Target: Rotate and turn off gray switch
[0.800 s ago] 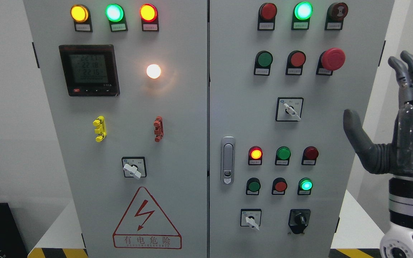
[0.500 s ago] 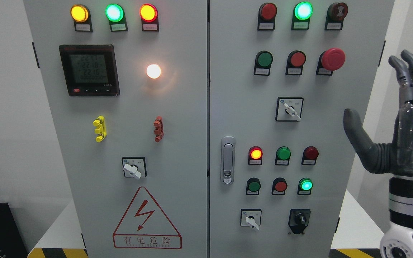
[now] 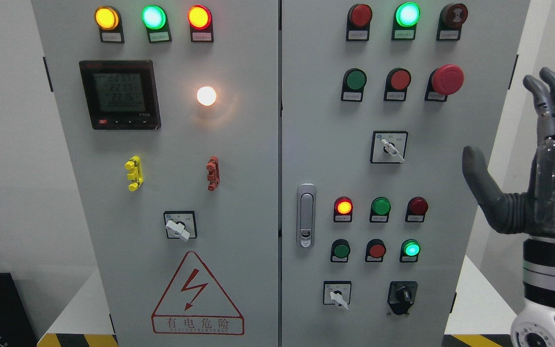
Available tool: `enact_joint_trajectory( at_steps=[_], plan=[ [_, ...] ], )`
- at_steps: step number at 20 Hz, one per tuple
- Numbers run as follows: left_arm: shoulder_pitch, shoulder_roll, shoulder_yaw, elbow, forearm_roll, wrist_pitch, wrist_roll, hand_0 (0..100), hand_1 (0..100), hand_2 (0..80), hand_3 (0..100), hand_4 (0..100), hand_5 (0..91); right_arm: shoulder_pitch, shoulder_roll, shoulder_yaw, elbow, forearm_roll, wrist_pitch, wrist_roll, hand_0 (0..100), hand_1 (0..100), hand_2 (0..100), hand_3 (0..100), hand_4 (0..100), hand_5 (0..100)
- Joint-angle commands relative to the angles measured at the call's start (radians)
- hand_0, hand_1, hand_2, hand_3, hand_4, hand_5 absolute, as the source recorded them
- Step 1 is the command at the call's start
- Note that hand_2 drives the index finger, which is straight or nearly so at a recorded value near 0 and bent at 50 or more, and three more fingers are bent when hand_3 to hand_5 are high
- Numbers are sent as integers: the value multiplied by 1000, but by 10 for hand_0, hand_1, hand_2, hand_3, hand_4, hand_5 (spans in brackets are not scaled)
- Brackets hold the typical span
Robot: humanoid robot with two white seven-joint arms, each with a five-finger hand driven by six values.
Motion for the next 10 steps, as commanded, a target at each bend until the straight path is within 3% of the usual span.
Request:
enact_joint_trajectory(
  at_steps=[1,3,4,6,10],
  plan=[
    [-9,0,8,-26,20,-1,0,120,389,0,0,0,0,2,42,-3,-2,-2,-1,-11,233,207,193,441,352,236],
    [-9,0,9,-26,18,-1,0,120,389,0,0,0,0,4,50,-1,1,-4,-1,-11,310,322,229,532,526,491],
    [-9,0,8,-26,18,-1,0,120,389,0,0,0,0,4,61,-1,4,-4,0,-11,329,332,232,541,553,526],
    [-9,0,8,-26,18,-1,0,120,389,0,0,0,0,7,85,5,6,-8,9,-9,349,364,240,602,689,756],
    [-9,0,8,-26,18,-1,0,120,389,0,0,0,0,12,96,28,4,-8,74,-9,317,409,276,679,813,920]
  ],
)
